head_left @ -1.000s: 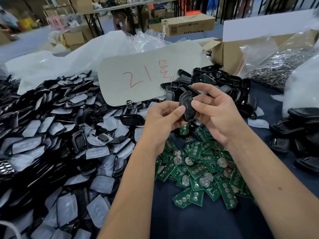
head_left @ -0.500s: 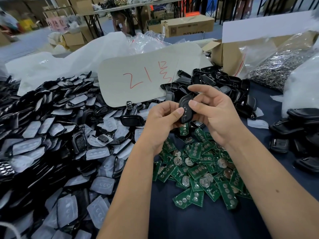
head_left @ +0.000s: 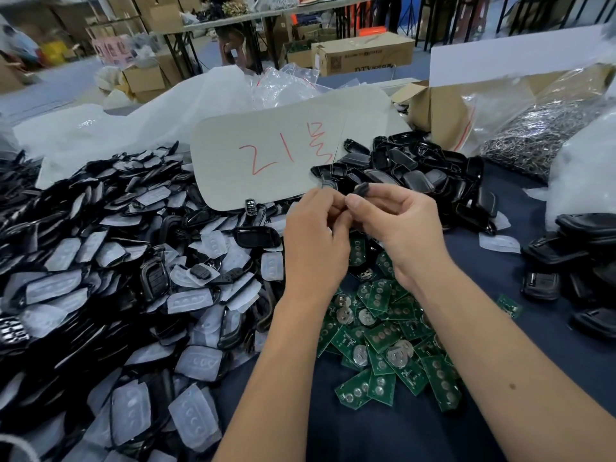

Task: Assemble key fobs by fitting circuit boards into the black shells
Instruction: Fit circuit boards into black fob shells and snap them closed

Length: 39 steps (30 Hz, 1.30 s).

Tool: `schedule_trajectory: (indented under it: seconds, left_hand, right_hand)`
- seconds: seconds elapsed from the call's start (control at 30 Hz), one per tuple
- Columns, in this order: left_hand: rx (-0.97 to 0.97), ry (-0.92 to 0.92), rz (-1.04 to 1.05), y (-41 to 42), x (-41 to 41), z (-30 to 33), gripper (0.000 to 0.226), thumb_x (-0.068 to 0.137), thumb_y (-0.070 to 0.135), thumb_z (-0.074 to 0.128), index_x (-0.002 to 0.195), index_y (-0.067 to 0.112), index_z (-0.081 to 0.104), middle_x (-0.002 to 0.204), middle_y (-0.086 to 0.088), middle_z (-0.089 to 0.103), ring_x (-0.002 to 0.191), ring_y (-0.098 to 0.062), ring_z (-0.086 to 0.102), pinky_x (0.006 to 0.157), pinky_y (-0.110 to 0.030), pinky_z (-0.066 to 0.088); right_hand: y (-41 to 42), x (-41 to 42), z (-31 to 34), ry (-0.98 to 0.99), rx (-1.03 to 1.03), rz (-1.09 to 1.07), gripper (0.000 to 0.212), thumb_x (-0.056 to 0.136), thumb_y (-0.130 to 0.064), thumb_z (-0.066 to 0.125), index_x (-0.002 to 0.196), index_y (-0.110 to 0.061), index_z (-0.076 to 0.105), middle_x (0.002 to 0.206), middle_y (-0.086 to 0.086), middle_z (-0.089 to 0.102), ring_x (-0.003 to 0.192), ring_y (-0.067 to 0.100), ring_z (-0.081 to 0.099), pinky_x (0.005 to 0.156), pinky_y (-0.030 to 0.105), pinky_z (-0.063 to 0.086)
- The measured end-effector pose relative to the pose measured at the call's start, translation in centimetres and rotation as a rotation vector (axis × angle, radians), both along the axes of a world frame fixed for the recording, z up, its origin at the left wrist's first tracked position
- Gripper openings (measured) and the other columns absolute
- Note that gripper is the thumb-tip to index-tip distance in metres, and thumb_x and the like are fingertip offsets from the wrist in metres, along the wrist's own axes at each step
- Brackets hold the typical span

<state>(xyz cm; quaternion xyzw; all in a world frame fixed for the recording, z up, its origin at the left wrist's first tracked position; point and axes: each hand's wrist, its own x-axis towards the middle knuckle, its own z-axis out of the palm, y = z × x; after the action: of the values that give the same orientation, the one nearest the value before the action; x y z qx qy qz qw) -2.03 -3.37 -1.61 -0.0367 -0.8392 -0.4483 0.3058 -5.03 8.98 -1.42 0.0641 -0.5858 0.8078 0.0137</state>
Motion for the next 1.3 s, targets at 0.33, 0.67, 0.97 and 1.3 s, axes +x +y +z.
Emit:
schedule_trajectory:
  seconds: [0.33,0.67,0.97,1.3]
  left_hand:
    - [-0.052,0.014,0.038,-0.2,-0.1,0.1,0.008,0.087,0.025,0.080,0.091,0.022,0.075,0.087,0.016,0.064,0.091,-0.008,0.055,0.078,-0.023,0.044]
    - [-0.205,-0.430,-0.022,-1.1,0.0,-0.5,0.031,0.083,0.044,0.084,0.108,0.034,0.071,0.101,0.017,0.054,0.098,-0.008,0.052,0.088,-0.030,0.046]
    - [0.021,-0.304,-0.043,-1.8,0.4,-0.2,0.030,0.076,0.034,0.091,0.088,0.035,0.063,0.084,0.012,0.065,0.087,-0.007,0.060,0.071,-0.018,0.047]
    - [0.599,-0.213,-0.074,-2.4,0.1,0.7,0.013,0.094,0.023,0.077,0.085,0.024,0.068,0.092,-0.021,0.069,0.066,-0.026,0.065,0.054,-0.029,0.057]
  right_hand:
    - [0.3,-0.1,0.4,-0.039,-0.098,0.030,0.015,0.096,-0.003,0.069,0.111,-0.008,0.072,0.104,0.010,0.079,0.100,0.023,0.074,0.092,0.038,0.060]
    - [3.8,-1.7,0.7,-0.157,-0.399,0.093,0.030,0.103,-0.010,0.058,0.131,-0.001,0.061,0.124,0.016,0.073,0.119,0.031,0.070,0.099,0.038,0.059]
    - [4.6,-1.7,0.5,-0.135,-0.304,0.277,0.029,0.093,-0.020,0.063,0.119,-0.009,0.072,0.115,0.008,0.075,0.100,0.015,0.073,0.091,0.033,0.060]
    - [4.1,-1.4,0.5,-0.122,-0.263,0.372,0.032,0.094,-0.021,0.061,0.122,-0.008,0.070,0.115,0.007,0.075,0.106,0.020,0.072,0.088,0.031,0.060]
